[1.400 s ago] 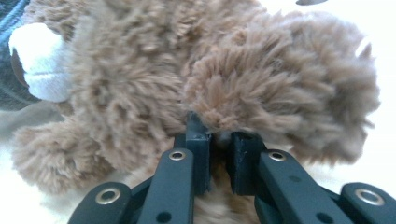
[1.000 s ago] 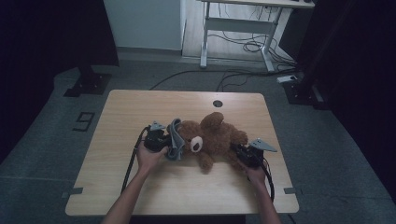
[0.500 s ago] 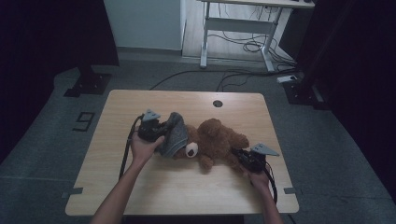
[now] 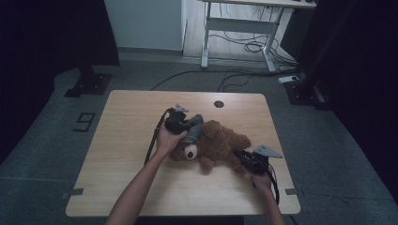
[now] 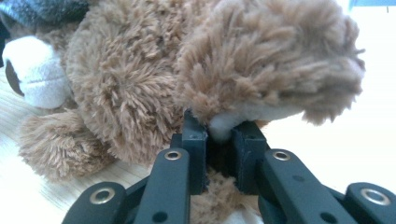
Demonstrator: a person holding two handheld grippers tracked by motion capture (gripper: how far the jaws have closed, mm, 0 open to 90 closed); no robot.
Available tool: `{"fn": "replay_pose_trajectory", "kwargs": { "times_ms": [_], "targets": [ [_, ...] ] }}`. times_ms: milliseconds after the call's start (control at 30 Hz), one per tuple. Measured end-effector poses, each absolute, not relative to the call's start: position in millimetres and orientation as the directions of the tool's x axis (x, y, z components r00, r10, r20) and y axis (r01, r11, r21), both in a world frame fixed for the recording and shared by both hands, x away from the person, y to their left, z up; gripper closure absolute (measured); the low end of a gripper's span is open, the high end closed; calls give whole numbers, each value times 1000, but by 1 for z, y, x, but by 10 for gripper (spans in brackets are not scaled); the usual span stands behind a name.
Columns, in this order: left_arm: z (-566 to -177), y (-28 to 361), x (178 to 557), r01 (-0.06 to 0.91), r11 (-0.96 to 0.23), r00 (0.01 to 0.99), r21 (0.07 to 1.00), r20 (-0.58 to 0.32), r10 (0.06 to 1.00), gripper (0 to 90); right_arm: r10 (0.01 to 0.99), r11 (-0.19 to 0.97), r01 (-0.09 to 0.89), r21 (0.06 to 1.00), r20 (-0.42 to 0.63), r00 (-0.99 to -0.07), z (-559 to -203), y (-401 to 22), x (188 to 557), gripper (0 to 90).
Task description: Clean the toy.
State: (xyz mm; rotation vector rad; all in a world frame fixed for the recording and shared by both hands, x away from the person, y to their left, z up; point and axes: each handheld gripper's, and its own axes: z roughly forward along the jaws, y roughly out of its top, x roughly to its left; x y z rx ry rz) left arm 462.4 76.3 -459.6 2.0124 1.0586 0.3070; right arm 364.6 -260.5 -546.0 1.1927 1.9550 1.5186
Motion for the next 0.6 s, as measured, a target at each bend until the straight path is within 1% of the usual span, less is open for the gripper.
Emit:
{"fn": "replay_pose_trajectory", "kwargs": {
  "times_ms": [100,267,300,433,500,600],
  "targets": [
    [-460,84,450,577,-300,622,759,-170,765,802,806,30,395,918,211,-553,-545,-263,363,755],
    [-463,89,433,565,-290,621,773,-167,766,804,802,15,410,912,234,-550,-542,-266,358,705],
    [-464,90,430,563,-287,620,775,-167,766,804,799,9,412,911,241,-551,-541,-267,357,683],
    [-467,95,422,561,-272,616,782,-175,768,805,802,-5,427,904,259,-538,-537,-273,351,550],
    [-469,97,418,560,-261,614,786,-183,767,806,813,-41,429,902,280,-511,-533,-279,347,482],
    [-470,99,409,538,-260,623,802,-170,763,807,814,-82,428,900,309,-493,-526,-288,345,429]
  ]
}}
